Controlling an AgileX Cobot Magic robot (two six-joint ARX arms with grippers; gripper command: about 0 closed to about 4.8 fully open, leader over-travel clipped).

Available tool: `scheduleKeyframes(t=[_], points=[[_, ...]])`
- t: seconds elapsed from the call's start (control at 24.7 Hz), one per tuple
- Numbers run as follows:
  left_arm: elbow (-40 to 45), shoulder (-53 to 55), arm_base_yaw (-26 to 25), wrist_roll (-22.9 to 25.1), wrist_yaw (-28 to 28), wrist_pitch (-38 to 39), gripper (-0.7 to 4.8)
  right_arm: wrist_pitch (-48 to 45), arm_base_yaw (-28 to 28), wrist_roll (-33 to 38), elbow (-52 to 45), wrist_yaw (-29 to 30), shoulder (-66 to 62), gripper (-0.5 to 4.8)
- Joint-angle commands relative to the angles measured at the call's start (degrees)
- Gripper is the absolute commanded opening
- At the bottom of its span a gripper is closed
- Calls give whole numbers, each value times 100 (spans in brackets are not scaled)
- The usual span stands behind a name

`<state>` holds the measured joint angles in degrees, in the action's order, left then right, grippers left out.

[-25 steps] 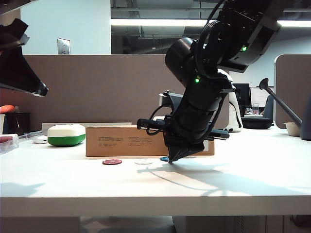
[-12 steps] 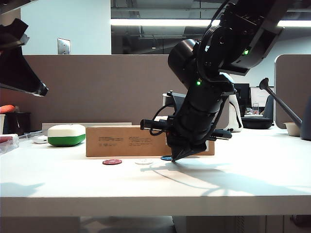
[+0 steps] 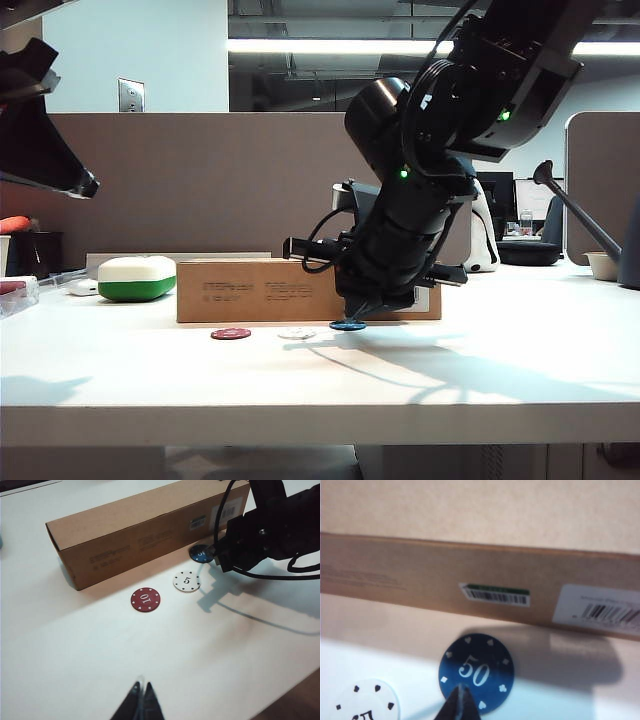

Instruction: Push the chip with the highest value in the row forward next to the rectangular box.

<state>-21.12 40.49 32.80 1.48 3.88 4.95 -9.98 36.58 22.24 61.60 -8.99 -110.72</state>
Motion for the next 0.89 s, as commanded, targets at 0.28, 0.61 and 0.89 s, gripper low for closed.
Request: scheduleKeyframes(t=[0.28, 0.61, 0.89], points=[[0, -9, 7, 4, -4, -76, -5, 199, 33, 28, 15, 31, 142, -6], [0, -9, 7, 4, -4, -76, -5, 352, 31, 46, 15, 13, 59, -5], [0, -9, 7, 4, -4, -79, -5, 326, 26, 48, 15, 111, -186, -6]])
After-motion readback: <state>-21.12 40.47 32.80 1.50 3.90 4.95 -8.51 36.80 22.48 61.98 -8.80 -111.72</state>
